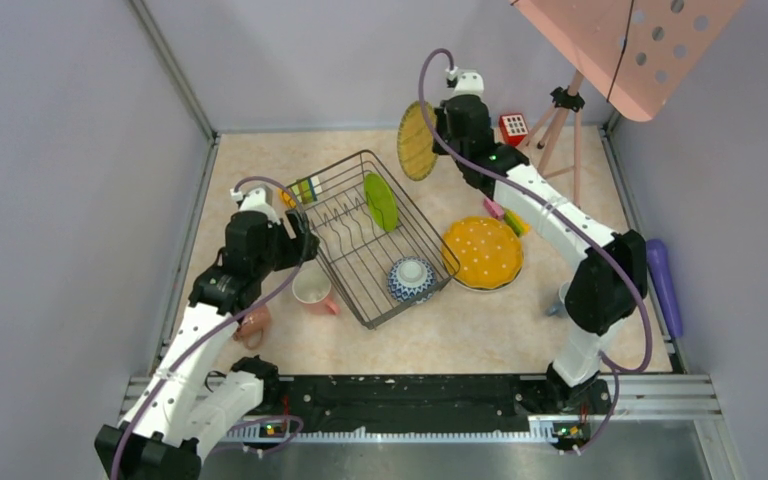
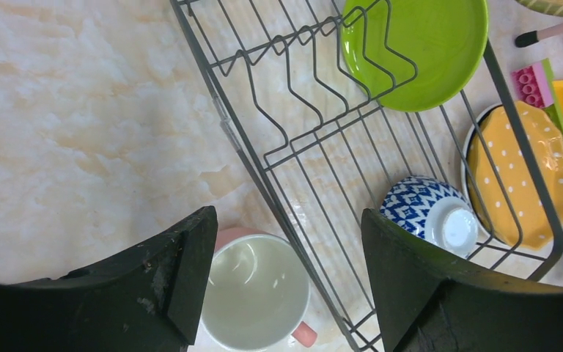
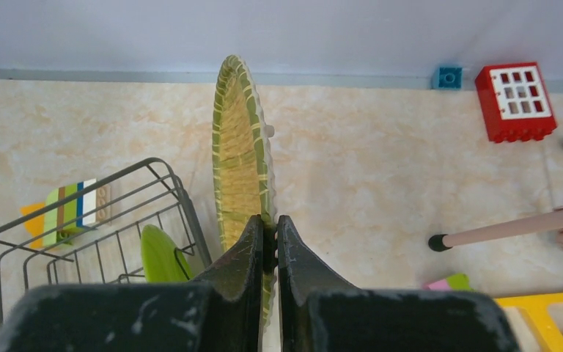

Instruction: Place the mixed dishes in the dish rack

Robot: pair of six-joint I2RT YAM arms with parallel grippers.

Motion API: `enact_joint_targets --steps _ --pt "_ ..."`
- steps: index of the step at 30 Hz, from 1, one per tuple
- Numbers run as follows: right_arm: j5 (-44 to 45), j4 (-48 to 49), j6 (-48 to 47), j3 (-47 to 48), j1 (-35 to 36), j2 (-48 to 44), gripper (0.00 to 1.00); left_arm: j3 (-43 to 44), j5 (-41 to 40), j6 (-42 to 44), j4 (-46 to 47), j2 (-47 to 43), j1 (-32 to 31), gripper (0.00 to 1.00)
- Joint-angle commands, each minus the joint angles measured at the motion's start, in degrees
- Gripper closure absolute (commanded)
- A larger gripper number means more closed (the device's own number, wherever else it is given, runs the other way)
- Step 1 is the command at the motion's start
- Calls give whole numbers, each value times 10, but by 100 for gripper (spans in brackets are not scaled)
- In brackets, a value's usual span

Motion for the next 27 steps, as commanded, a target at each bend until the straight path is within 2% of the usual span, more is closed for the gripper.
enact_joint_targets --steps 1,16,21,27 --pt "95 -4 -78 54 36 -53 100 44 -35 63 -26 -17 3 23" --pt "92 -23 -166 91 164 -73 100 17 -26 107 -2 -40 3 21" --pt "135 -21 -202 97 209 -54 100 4 -33 112 10 -58 3 21" --pt "155 -29 -202 108 236 -25 100 -3 -35 113 12 -63 3 21"
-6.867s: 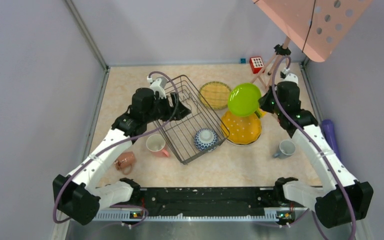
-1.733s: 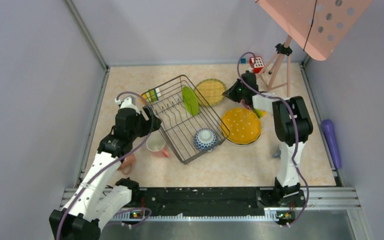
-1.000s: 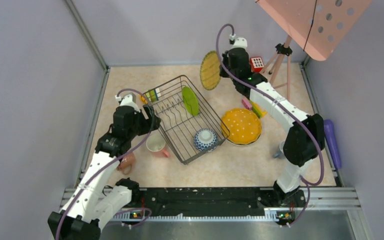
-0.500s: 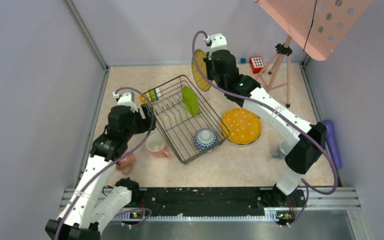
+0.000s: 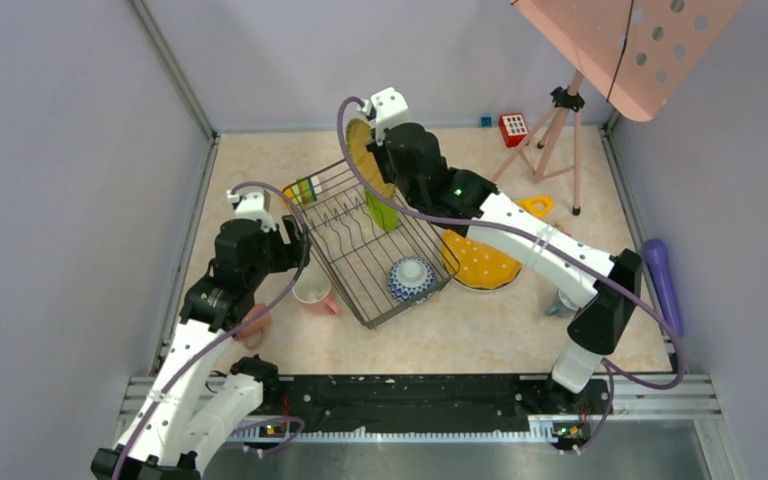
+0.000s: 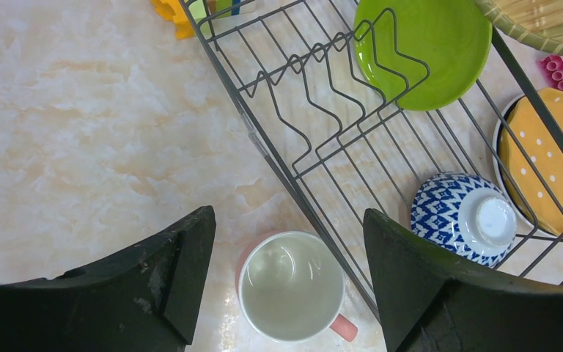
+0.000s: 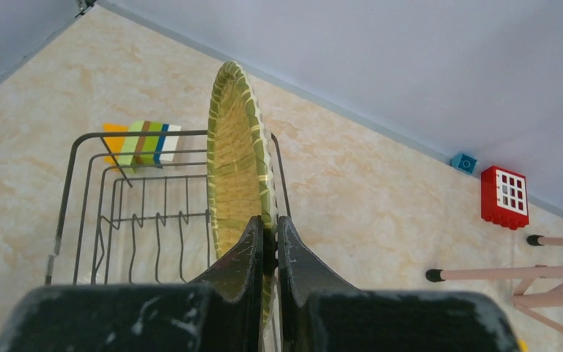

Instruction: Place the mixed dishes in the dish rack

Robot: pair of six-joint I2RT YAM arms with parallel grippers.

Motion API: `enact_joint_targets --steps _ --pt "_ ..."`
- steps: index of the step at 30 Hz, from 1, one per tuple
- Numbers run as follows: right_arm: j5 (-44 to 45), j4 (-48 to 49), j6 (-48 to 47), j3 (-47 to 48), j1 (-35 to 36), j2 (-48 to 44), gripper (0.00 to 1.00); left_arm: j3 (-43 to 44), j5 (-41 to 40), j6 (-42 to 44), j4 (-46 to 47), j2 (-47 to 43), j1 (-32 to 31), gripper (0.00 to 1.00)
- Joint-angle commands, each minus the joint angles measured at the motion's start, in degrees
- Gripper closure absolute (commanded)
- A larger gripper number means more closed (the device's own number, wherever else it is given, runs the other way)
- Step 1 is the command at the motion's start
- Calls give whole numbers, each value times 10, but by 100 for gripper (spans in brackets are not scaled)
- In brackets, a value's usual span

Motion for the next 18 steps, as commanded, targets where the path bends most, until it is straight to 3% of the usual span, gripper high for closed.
enact_joint_targets --steps 1,18 --pt "39 30 -9 40 19 15 100 -4 -10 10 30 -8 3 21" --pt "83 51 14 9 38 76 100 -10 -7 5 33 -6 3 21"
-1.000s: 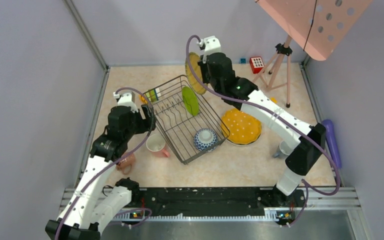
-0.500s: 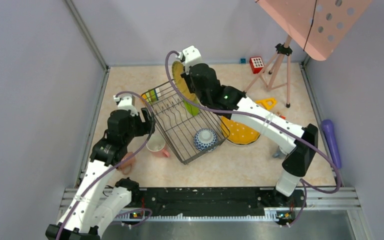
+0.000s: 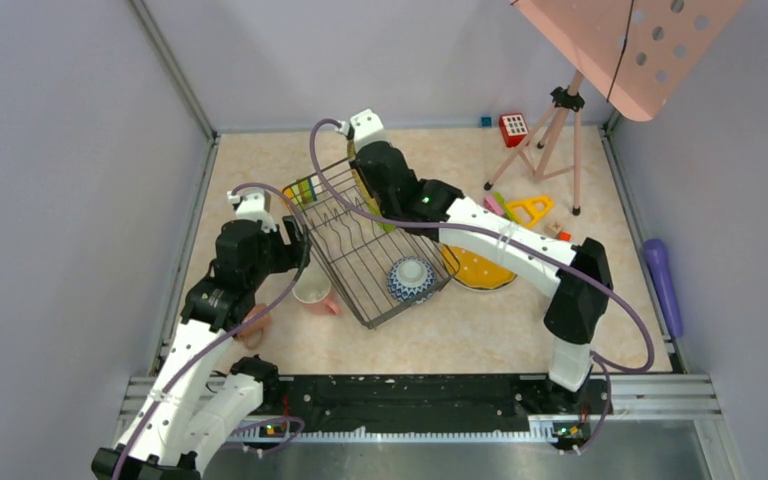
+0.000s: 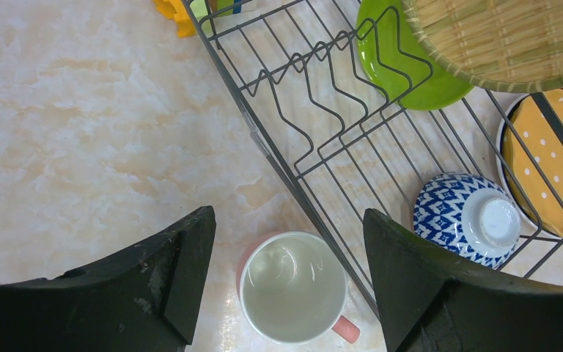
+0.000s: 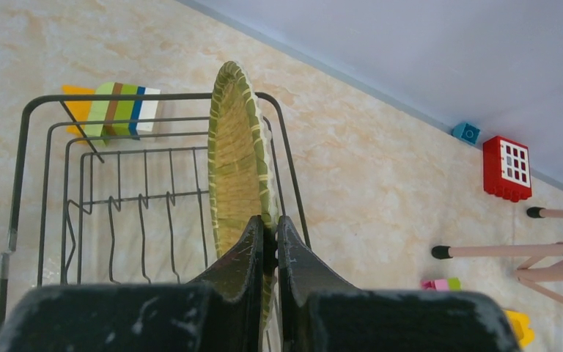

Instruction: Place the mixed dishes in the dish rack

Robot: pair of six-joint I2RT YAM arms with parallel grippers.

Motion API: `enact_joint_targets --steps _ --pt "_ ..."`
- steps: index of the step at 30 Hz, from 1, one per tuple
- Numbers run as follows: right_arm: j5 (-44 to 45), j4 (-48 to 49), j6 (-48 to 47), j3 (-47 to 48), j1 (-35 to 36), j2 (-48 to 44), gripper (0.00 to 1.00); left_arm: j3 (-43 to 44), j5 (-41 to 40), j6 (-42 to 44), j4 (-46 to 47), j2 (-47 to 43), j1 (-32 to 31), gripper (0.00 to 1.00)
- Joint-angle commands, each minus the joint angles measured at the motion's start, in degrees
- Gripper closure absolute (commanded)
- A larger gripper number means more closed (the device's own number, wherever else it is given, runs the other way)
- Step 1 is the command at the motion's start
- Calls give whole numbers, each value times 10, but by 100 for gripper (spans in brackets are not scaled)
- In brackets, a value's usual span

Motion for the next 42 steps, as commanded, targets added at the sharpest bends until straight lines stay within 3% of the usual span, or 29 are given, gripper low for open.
enact_joint_targets --steps 1,24,26,29,36,42 --pt "23 49 9 2 10 11 100 -3 -5 5 27 -5 3 21" --pt "-9 97 58 -75 7 52 99 -4 2 4 25 -5 3 21" --pt "-33 84 68 -67 1 56 82 -3 3 4 24 -4 3 21" --pt "-56 67 90 -61 -9 52 46 -3 4 4 23 -4 3 21" --pt "-62 47 101 -68 -17 18 35 -3 6 3 23 -4 3 21" --pt "-91 19 119 -87 -24 -32 31 -3 10 5 22 -1 3 21"
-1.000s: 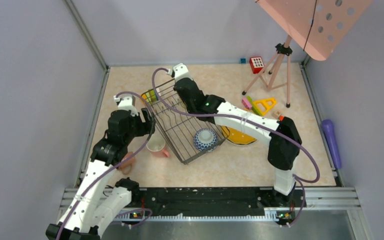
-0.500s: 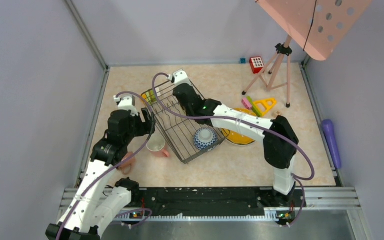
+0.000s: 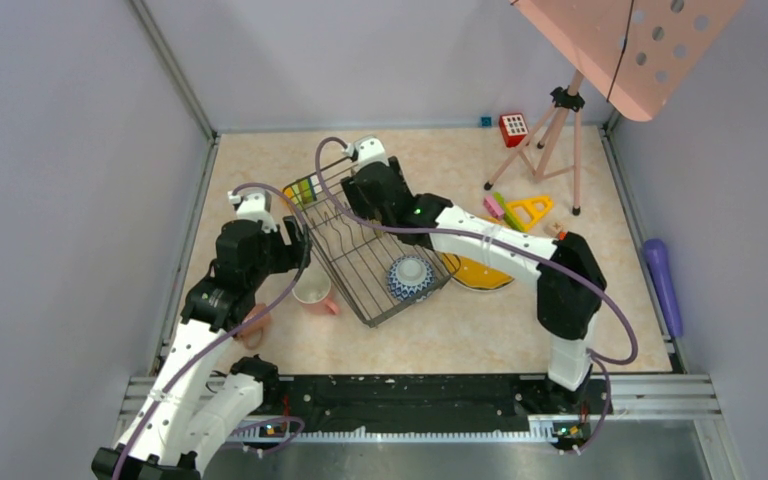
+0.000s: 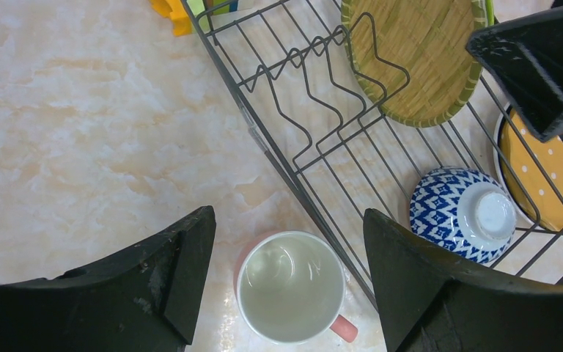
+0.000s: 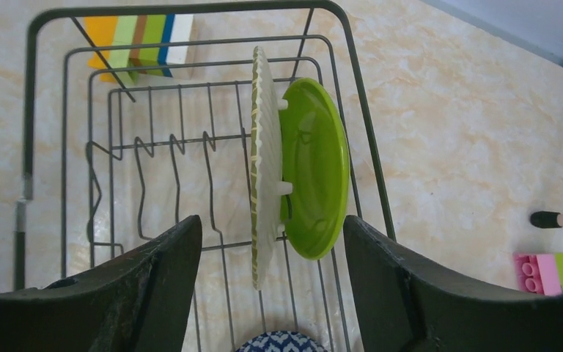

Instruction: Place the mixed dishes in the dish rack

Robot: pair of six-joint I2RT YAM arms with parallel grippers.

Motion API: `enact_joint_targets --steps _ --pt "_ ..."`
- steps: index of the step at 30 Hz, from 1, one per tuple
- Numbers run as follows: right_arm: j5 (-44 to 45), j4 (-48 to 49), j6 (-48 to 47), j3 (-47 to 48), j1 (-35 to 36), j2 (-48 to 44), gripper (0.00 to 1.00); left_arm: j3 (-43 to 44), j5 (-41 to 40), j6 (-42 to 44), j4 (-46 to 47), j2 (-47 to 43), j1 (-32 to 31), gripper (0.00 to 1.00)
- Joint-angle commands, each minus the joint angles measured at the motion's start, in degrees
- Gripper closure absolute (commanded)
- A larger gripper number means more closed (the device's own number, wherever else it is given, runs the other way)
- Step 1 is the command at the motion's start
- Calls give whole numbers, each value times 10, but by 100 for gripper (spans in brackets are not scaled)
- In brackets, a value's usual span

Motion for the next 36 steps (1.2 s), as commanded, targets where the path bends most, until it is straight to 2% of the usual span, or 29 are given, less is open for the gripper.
enact_joint_targets --steps 1,8,15,19,26,29,31,34,36 --pt "-41 -10 28 -22 -12 -86 30 -3 7 6 23 -2 3 21" --pt "-119 -6 65 -146 -53 -216 29 -4 36 20 26 -1 3 21" --pt "-165 -23 139 -309 -145 -379 30 -4 59 21 28 7 3 21" --pt "-186 -41 190 -394 -214 -442 30 -4 65 21 29 10 3 22" --pt "-321 -32 281 -519 -387 -487 29 -5 65 13 30 12 4 22" --pt "-350 -20 310 -560 -439 -498 17 -5 70 12 30 13 3 23" --pt "-344 -26 322 -574 -462 -498 14 -5 70 12 29 14 3 23" --pt "-319 -43 336 -578 -471 -484 19 -7 71 12 30 11 3 23" --pt "-313 -45 345 -578 -471 -473 26 -7 72 12 30 11 3 23"
